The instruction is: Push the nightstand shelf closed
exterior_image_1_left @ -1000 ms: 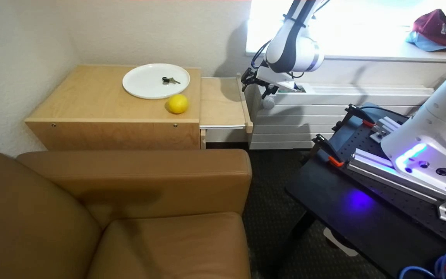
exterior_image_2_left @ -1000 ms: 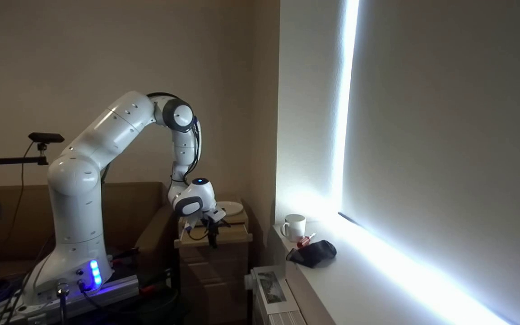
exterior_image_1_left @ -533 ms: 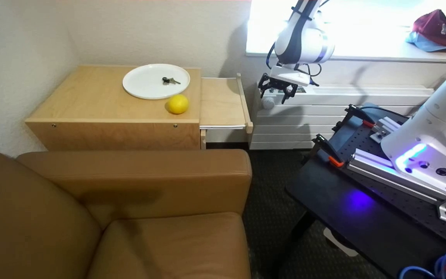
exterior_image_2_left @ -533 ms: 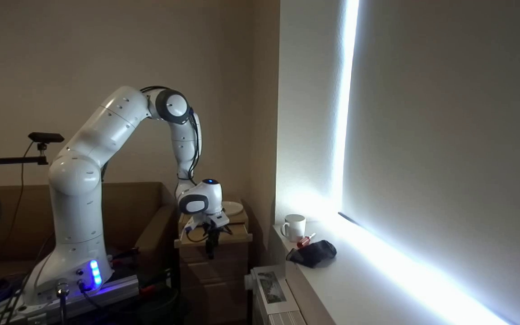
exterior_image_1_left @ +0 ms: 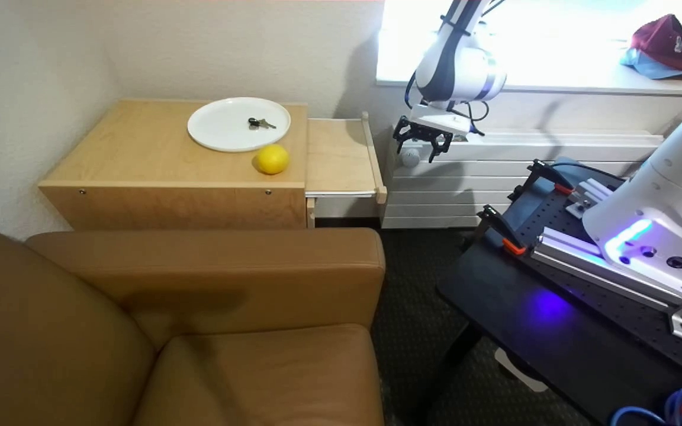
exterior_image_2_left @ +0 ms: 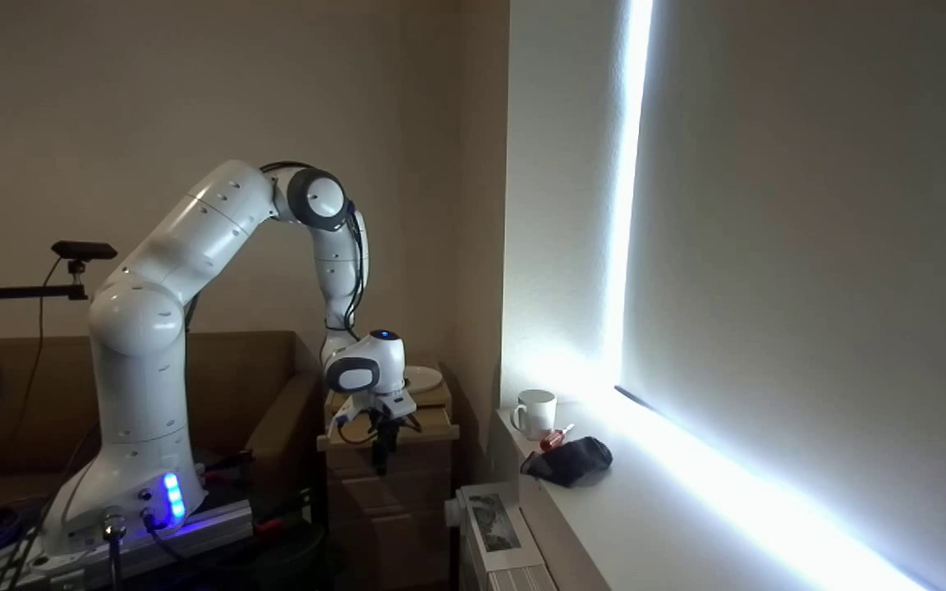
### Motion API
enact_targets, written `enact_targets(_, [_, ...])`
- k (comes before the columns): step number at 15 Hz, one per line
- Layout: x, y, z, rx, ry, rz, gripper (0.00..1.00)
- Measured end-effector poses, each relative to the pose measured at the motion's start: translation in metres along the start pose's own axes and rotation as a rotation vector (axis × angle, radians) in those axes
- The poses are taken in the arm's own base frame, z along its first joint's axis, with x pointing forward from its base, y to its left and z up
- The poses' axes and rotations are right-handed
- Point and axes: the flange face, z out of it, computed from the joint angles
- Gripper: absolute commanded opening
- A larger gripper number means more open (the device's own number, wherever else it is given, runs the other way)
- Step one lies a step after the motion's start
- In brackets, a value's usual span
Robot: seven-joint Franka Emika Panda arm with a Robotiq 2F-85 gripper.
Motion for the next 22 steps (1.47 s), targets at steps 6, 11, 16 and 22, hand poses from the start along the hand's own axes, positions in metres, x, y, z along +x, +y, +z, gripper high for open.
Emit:
enact_targets(6, [-0.022,-0.023,0.035,0.019,-0.026,-0.016,1.0])
enact_targets(11, [-0.032,-0.048,0.05,0.069,-0.057,-0.005,1.0])
enact_targets(16, [-0.067,-0.093,0.054,0.18,-0.054,-0.085,1.0])
enact_targets(22, [-0.143,-0.134,0.058,0.264,-0.05,-0.319,1.0])
